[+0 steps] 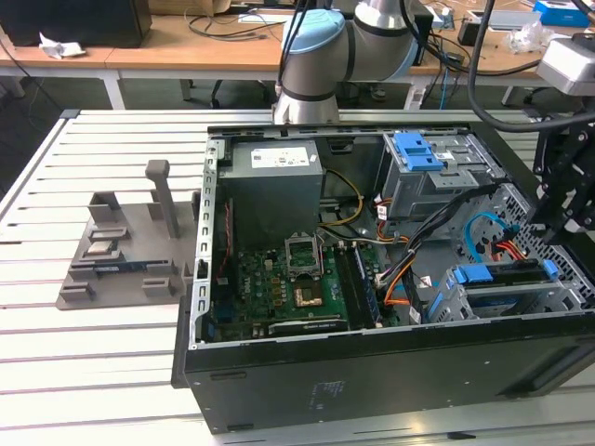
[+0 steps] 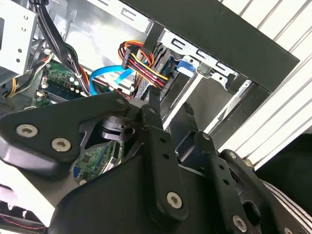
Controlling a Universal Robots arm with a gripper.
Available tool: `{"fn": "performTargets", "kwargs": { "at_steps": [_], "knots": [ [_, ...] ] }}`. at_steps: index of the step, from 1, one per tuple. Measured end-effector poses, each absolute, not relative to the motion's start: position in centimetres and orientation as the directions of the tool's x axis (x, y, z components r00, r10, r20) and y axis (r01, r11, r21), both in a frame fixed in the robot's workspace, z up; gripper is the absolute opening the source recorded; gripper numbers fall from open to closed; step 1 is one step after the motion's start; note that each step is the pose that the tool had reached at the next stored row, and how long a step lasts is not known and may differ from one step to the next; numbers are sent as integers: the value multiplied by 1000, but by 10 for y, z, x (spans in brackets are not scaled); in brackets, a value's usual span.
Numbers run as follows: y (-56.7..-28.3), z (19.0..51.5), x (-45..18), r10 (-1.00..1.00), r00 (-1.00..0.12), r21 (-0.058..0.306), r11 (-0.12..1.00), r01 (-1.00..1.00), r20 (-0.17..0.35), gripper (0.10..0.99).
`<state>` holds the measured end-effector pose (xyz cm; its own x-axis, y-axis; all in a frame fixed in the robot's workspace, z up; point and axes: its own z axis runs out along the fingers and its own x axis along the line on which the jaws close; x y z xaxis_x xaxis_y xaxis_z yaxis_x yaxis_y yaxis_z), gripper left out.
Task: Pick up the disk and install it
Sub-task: 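Insert the second disk wire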
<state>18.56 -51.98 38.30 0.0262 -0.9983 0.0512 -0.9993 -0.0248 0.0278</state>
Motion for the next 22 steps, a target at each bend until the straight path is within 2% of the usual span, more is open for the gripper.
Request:
{"fn": "performTargets", "kwargs": {
  "at_steps": [6, 11, 19, 20, 21, 22],
  "knots": [
    [-514, 378, 167, -998, 49, 27, -48, -998, 30, 361],
    [-516, 373, 161, -996, 91, 27, -90, -996, 27, 361],
    [-516, 373, 161, -996, 91, 27, -90, -996, 27, 361],
    [-516, 373, 161, -996, 91, 27, -90, -996, 27, 345],
    [-516, 373, 161, -996, 91, 27, -90, -996, 27, 282],
    [-516, 373, 161, -996, 91, 27, -90, -996, 27, 161]
  ]
}}
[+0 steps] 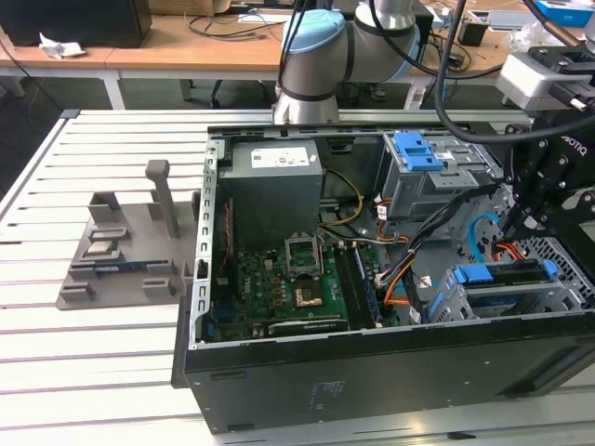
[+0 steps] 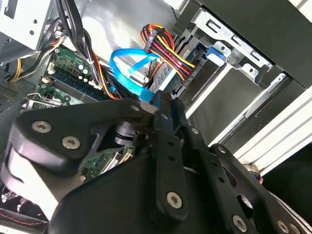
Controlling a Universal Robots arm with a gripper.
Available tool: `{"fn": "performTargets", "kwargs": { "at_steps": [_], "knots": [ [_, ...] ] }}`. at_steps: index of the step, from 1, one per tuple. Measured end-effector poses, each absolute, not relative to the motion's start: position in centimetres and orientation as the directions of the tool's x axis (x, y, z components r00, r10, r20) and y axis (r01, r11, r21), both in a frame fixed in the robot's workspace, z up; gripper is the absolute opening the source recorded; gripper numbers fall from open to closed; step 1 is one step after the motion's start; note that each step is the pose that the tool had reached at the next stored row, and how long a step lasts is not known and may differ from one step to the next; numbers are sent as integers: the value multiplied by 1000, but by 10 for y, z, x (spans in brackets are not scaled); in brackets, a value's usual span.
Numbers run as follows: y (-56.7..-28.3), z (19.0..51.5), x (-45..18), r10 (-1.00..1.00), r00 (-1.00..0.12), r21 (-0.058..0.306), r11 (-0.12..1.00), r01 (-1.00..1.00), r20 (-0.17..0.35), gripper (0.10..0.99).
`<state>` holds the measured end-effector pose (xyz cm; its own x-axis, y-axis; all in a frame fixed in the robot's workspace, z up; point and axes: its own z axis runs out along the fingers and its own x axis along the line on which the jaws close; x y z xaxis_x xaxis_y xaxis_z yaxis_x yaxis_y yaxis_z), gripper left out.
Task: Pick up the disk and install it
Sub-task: 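Insert the second disk wire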
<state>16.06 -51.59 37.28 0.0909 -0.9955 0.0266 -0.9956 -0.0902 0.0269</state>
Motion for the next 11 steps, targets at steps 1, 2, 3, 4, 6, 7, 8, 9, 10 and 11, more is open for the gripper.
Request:
{"fn": "performTargets", "kwargs": {
  "at_steps": [1, 2, 3, 4, 6, 7, 8, 9, 10, 11],
  "knots": [
    [-516, 373, 161, -996, 91, 27, -90, -996, 27, 161],
    [-516, 373, 161, -996, 91, 27, -90, -996, 27, 161],
    [-516, 373, 161, -996, 91, 27, -90, -996, 27, 161],
    [-516, 372, 161, -996, 91, 27, -90, -996, 27, 161],
    [-518, 372, 161, -995, 91, 28, -90, -996, 35, 161],
    [-520, 372, 161, -995, 91, 28, -90, -996, 42, 161],
    [-521, 371, 161, -995, 91, 28, -90, -996, 44, 161],
    [-521, 370, 161, -995, 91, 29, -90, -996, 48, 161],
    [-521, 368, 161, -995, 91, 29, -90, -996, 50, 161],
    [-521, 366, 161, -995, 91, 29, -90, -996, 50, 161]
  ]
}}
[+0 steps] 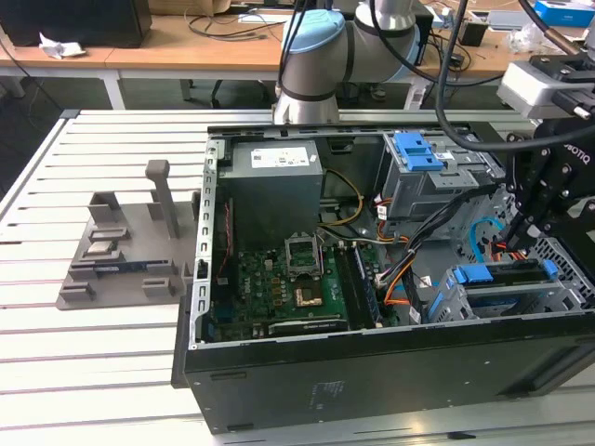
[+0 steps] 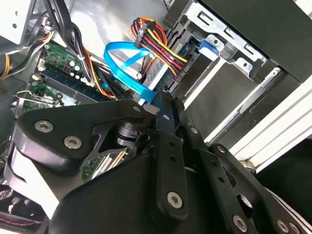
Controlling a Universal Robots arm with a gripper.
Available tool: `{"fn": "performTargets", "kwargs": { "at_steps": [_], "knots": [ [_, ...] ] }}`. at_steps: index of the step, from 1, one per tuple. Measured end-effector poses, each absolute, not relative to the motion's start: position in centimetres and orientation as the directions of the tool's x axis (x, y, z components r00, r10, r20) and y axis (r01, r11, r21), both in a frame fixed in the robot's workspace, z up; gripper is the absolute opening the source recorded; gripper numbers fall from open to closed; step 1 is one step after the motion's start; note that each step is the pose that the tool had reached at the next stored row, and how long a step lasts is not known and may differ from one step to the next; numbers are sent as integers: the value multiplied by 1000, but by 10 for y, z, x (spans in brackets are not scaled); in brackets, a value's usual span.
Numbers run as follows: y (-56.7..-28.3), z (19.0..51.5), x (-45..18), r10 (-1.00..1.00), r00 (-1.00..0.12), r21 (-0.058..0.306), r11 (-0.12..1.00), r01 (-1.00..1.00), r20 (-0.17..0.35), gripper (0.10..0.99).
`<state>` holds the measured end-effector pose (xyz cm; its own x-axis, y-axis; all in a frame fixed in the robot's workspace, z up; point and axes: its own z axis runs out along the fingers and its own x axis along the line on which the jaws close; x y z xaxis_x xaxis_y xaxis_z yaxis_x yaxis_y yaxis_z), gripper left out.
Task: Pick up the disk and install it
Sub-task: 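Insert the second disk wire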
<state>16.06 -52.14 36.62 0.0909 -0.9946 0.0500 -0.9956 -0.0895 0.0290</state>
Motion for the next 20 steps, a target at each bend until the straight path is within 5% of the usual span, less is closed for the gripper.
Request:
{"fn": "performTargets", "kwargs": {
  "at_steps": [20],
  "knots": [
    [-532, 348, 167, -995, 91, 30, -90, -996, 51, 161]
  ]
}}
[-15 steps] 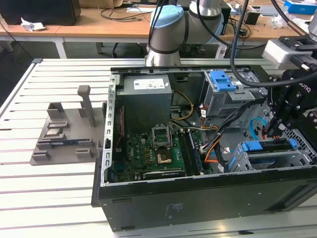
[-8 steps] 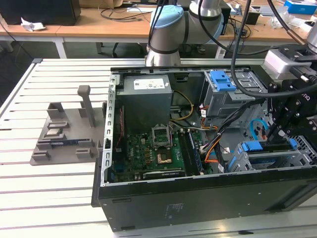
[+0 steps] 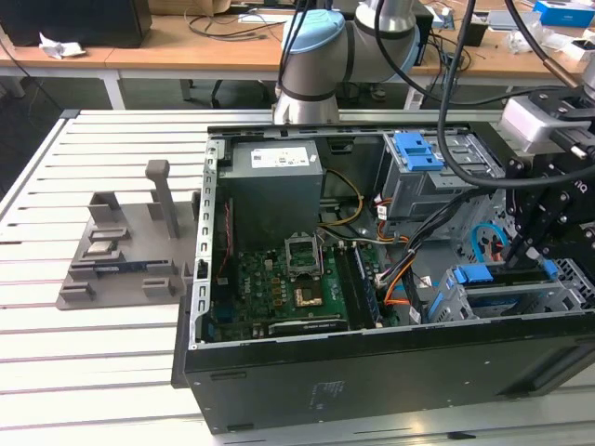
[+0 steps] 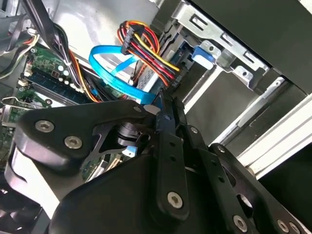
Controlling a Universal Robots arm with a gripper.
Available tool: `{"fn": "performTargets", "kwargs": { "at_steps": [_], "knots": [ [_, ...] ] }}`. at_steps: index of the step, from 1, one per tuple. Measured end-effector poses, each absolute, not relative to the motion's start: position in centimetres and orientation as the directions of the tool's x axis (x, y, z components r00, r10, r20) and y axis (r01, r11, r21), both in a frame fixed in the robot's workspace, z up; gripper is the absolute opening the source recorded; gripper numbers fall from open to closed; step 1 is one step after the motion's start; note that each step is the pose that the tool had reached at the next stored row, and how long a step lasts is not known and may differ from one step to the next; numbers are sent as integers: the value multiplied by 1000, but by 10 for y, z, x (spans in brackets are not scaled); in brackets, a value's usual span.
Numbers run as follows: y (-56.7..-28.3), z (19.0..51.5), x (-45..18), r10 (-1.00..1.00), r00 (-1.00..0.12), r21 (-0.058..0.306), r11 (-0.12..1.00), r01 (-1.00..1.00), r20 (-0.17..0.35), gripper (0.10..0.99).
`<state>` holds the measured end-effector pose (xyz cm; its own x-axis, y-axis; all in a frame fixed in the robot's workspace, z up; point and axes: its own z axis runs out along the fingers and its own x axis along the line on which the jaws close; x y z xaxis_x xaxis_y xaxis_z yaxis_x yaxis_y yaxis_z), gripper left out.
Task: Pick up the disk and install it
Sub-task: 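Insert the second disk wire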
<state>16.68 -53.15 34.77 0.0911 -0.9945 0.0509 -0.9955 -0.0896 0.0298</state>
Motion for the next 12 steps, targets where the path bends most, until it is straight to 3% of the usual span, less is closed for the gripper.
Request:
{"fn": "performTargets", "kwargs": {
  "at_steps": [12],
  "knots": [
    [-529, 344, 167, -995, 91, 30, -89, -996, 51, 161]
  ]
}}
